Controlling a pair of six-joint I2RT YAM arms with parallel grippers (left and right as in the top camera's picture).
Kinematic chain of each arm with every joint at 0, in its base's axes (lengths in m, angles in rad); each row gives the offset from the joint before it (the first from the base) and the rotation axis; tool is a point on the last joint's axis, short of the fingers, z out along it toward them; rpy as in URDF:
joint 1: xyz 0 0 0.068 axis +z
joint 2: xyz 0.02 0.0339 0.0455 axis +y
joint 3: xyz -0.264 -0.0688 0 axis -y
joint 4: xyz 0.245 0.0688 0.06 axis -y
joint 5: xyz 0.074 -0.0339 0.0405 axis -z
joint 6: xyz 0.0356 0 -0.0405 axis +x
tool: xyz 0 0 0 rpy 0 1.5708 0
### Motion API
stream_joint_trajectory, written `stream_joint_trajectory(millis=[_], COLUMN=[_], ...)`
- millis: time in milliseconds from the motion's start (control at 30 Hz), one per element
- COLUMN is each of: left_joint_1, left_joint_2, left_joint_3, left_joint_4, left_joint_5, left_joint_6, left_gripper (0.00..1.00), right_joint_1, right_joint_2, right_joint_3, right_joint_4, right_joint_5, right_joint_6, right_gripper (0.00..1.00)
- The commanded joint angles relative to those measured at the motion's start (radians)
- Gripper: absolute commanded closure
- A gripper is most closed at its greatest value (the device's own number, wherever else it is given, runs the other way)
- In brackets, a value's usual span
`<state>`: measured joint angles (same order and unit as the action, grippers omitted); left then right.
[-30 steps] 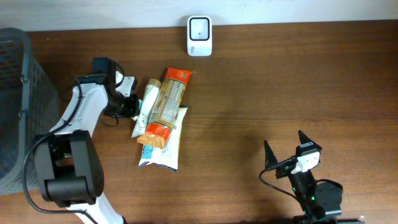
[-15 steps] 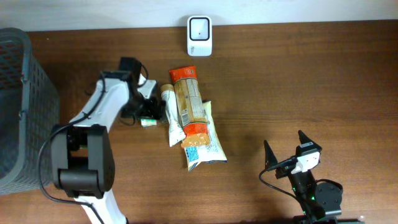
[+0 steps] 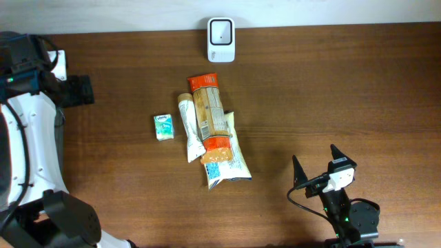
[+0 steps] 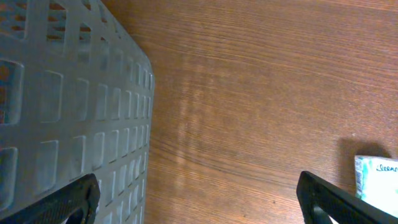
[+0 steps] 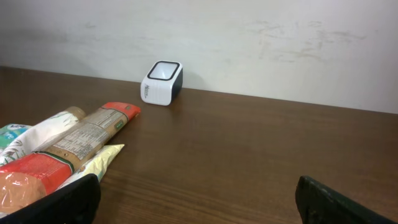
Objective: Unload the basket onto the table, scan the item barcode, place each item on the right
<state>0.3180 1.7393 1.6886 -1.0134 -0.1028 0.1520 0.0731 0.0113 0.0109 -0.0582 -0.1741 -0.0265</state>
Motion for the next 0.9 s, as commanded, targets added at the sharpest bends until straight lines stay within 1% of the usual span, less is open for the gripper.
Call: stream_joint_trajectory(millis=[0,100,867], left_joint_1=[0.027,0.027,0.027], left_joint_2=[0.002,0.002,0.001], left_joint_3=[0.005,0.005,0.005], left_joint_4=[-0.003,-0.002,-0.002], left_joint_5=[0.037,0.09,0.089], left_joint_6=[0.021,0.021,0.021], left_gripper=[0.01,0.01,0.01], right_joint_1=[0.005,0.005,0.005], right_joint_2=[-0.005,-0.005,-0.005], right_joint_3=[-0.005,-0.005,-0.005], right_joint_4=[-0.006,-0.006,-0.006], right_joint_5=[0.005,0.005,0.005], right_joint_6=[0.005,0.005,0.005], right_gripper=[0.01,0.01,0.01])
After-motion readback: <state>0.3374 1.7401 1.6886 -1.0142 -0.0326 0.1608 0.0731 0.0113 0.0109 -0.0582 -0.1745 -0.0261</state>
